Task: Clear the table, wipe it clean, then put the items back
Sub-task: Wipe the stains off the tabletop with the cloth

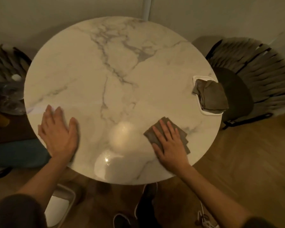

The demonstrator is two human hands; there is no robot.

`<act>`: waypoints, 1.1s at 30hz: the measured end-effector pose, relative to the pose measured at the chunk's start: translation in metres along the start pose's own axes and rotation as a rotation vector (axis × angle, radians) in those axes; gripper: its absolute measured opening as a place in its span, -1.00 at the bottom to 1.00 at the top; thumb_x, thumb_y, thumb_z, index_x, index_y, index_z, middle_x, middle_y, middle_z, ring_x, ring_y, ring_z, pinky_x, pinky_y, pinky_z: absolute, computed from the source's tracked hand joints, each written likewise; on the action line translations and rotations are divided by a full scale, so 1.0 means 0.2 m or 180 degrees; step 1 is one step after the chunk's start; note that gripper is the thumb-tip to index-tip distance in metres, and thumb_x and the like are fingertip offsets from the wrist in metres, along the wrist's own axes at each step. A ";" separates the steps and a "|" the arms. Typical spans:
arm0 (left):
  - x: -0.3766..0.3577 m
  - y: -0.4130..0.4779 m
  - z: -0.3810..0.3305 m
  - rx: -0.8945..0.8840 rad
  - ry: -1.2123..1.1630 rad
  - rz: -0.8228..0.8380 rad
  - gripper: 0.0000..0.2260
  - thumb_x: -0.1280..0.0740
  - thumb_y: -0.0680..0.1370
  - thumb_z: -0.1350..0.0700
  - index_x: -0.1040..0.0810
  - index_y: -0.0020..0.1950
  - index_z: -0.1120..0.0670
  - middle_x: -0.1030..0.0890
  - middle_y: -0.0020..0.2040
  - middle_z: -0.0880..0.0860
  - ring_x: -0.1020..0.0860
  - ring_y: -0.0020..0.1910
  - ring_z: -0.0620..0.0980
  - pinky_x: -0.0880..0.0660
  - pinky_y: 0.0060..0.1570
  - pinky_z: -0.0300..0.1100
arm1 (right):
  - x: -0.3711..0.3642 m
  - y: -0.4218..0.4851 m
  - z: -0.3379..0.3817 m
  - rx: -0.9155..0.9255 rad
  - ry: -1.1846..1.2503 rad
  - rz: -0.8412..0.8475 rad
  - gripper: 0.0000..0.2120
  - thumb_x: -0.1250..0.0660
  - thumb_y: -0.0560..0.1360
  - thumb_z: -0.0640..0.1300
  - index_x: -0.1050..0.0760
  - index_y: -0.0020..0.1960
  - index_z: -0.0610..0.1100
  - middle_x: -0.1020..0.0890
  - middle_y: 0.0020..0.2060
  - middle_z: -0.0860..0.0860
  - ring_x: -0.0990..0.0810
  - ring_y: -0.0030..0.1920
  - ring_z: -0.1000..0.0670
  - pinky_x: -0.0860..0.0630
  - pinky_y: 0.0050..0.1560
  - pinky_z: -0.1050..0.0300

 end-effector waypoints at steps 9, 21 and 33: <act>-0.02 0.01 -0.01 -0.0035 0.0061 0.0126 -0.47 0.01 0.59 -0.15 -0.18 0.52 0.06 -0.12 0.56 0.08 -0.09 0.53 0.13 -0.04 0.46 0.21 | -0.06 0.23 0.39 0.0118 0.0062 0.0108 -0.39 0.10 0.62 0.21 0.09 0.60 0.03 0.14 0.59 -0.09 0.28 0.56 -0.14 0.19 0.54 -0.19; -0.06 0.04 -0.05 -0.0054 -0.0008 0.0465 -0.44 0.04 0.58 -0.19 -0.10 0.55 -0.04 -0.09 0.57 0.00 -0.03 0.55 0.07 0.04 0.49 0.18 | -0.04 0.84 0.66 0.0977 0.0129 -0.0056 -0.42 0.00 0.61 0.23 -0.04 0.58 0.09 0.06 0.60 -0.03 0.21 0.58 -0.08 0.16 0.55 -0.13; -0.42 1.00 -0.76 -0.0708 0.0215 0.0615 -0.50 0.06 0.60 -0.11 -0.19 0.52 -0.01 -0.18 0.54 0.02 -0.12 0.52 0.06 -0.03 0.48 0.13 | 0.13 1.96 0.55 0.0963 0.0007 -0.0168 -0.38 0.11 0.58 0.28 -0.05 0.58 0.08 0.00 0.59 -0.09 0.10 0.58 -0.15 0.14 0.55 -0.13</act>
Point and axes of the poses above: each hand's wrist, its own y-axis towards the middle knuckle, its own x-axis out of the back of the hand, z = x × y, the point moved 10 cm from there along y, towards the middle knuckle
